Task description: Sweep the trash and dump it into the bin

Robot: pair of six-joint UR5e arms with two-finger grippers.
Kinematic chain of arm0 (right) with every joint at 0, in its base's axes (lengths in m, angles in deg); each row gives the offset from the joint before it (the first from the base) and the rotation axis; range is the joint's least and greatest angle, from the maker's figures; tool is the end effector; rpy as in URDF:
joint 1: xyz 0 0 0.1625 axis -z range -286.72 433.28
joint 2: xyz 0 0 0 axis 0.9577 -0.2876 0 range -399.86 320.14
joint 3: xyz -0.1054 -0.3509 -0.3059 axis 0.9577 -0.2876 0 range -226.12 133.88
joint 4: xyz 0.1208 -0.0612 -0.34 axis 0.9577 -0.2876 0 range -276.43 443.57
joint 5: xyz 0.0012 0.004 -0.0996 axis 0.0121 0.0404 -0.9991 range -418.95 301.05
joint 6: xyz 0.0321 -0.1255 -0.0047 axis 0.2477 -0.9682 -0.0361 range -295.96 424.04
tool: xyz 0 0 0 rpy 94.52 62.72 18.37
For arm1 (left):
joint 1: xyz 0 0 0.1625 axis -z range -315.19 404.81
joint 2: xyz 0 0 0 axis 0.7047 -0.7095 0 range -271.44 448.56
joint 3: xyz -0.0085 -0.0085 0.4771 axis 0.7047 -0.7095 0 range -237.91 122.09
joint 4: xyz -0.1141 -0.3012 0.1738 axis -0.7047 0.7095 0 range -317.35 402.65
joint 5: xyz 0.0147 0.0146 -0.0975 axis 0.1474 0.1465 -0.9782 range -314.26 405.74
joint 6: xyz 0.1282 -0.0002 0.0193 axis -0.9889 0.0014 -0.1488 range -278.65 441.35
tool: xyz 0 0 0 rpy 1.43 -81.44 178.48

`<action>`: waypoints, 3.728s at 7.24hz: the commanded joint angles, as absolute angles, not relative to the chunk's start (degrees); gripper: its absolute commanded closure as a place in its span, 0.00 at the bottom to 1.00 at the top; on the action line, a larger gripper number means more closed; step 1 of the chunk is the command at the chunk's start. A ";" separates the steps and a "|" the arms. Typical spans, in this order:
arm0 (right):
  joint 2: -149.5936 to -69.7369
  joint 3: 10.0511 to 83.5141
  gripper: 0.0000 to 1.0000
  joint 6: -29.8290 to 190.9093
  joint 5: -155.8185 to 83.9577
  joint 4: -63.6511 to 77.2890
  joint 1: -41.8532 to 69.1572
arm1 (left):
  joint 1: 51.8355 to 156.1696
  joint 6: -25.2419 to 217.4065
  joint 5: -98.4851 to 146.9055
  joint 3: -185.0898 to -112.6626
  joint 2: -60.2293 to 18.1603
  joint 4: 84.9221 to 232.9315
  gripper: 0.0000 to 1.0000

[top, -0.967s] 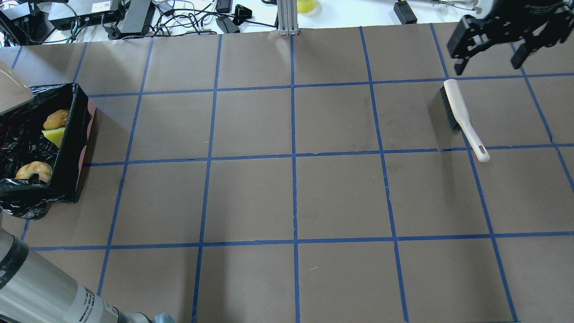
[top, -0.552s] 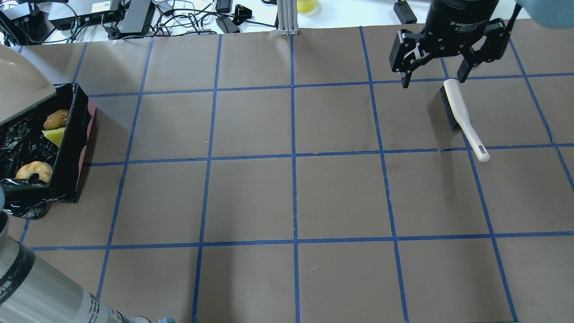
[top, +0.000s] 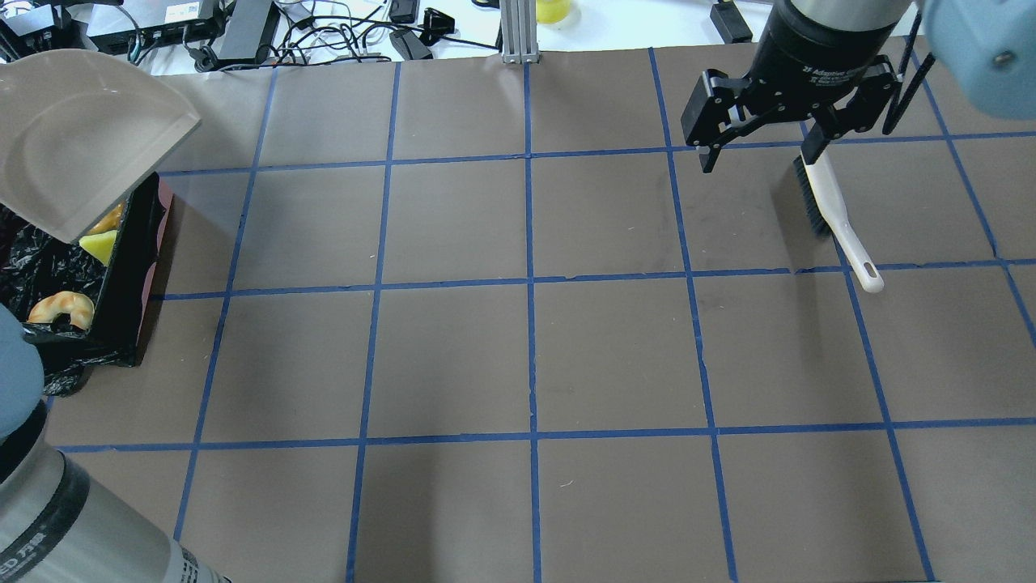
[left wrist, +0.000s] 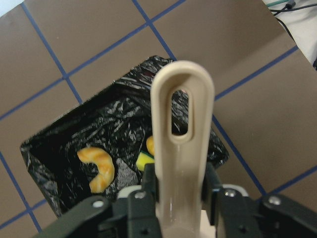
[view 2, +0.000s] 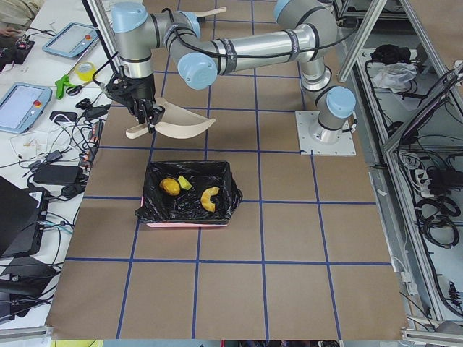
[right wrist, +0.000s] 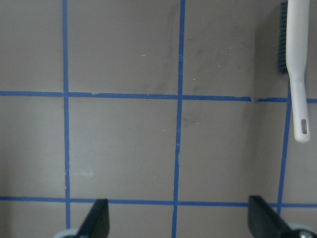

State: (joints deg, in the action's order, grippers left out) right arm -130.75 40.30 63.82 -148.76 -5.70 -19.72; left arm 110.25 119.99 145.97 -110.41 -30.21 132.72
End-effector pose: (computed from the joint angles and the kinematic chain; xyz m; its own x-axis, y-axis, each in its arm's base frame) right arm 0.1566 -0.4327 0.5435 -0.9984 -0.0564 -0.0032 -0.0561 0.9963 -0.0651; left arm 0.1841 -0.6683 0.5214 -0.4339 -0.8999 -0.0431 -0.8729 0.4317 -0.2272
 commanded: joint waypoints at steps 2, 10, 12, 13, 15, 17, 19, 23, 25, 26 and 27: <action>-130.56 41.86 0.00 61.66 -147.81 -11.09 -18.83 | 116.86 135.62 140.76 -111.78 -31.75 135.28 1.00; -131.26 42.21 0.00 65.97 -148.34 -10.21 -18.91 | 124.35 143.31 135.39 -144.33 -31.94 101.78 1.00; -131.26 42.21 0.00 65.89 -148.16 -10.39 -18.91 | 123.56 142.79 135.22 -146.06 -30.80 100.92 1.00; -131.18 42.29 0.00 65.97 -148.16 -10.48 -18.91 | 123.64 142.79 135.22 -146.06 -32.01 100.57 1.00; -131.18 42.38 0.00 65.97 -147.99 -10.65 -18.91 | 123.56 142.79 135.39 -145.80 -32.90 100.48 1.00; -131.18 42.38 0.00 65.97 -148.07 -10.65 -18.91 | 123.47 142.87 135.39 -143.96 -33.17 100.74 1.00; -131.18 42.38 0.00 65.88 -147.99 -10.65 -18.91 | 123.38 143.57 135.30 -142.38 -34.66 100.83 1.00; -131.18 42.38 0.00 65.97 -148.07 -10.65 -18.91 | 123.38 143.67 135.57 -139.31 -36.59 101.09 1.00; -131.18 42.38 0.00 65.88 -147.99 -10.65 -18.91 | 123.38 143.67 135.39 -139.21 -37.30 101.09 0.98; -131.18 42.38 0.00 65.97 -147.99 -10.65 -18.91 | 123.38 143.93 135.39 -139.21 -37.65 101.27 0.97; -131.18 42.38 0.00 65.97 -147.99 -10.65 -18.91 | 123.38 145.84 135.30 -139.21 -38.26 101.36 0.97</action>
State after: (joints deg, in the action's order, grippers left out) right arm -131.18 42.38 65.94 -147.99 -10.65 -18.91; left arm 123.38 144.35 135.38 -139.23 -37.64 101.23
